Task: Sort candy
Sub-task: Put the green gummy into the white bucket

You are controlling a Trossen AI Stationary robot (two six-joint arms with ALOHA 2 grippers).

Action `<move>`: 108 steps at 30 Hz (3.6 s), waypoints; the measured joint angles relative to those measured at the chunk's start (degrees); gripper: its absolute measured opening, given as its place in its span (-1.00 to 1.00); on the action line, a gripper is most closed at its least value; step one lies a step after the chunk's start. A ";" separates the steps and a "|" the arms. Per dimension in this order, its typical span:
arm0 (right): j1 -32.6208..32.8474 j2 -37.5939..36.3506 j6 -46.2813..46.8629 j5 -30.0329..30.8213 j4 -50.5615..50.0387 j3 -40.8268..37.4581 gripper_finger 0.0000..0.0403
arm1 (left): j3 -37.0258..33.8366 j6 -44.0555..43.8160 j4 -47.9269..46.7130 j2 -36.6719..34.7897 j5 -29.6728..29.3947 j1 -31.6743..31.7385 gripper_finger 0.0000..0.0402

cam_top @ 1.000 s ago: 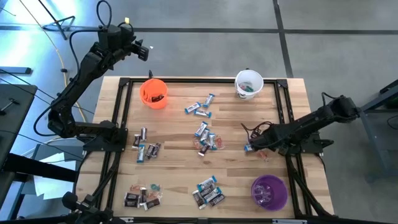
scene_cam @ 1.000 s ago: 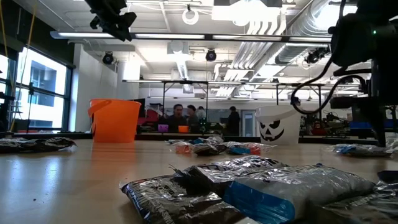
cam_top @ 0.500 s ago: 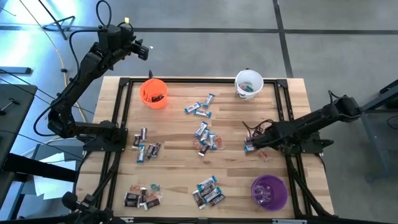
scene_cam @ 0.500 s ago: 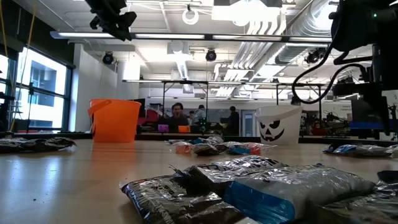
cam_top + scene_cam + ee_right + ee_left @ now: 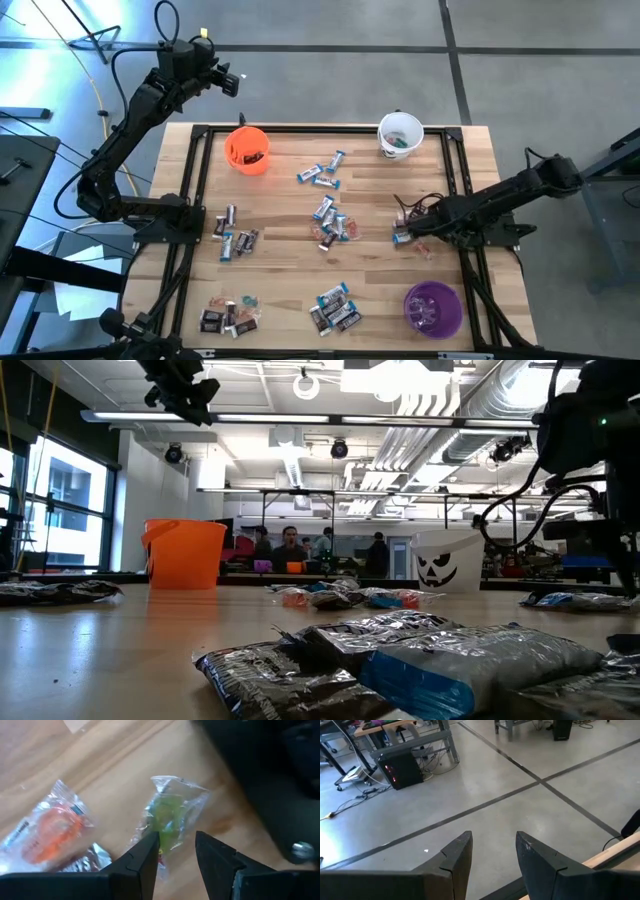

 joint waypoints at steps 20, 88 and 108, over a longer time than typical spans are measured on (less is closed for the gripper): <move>-2.23 -0.10 -5.88 2.36 2.67 -2.87 -0.92 | 0.00 1.16 0.02 0.00 -0.02 -0.02 -0.30; -56.01 3.15 -82.61 21.57 33.13 26.79 -1.00 | 0.01 -1.83 -0.15 0.00 3.85 0.00 -0.30; -56.84 3.72 -90.24 10.32 32.09 26.79 -0.45 | 0.02 -1.83 -0.94 0.00 3.85 0.00 -0.30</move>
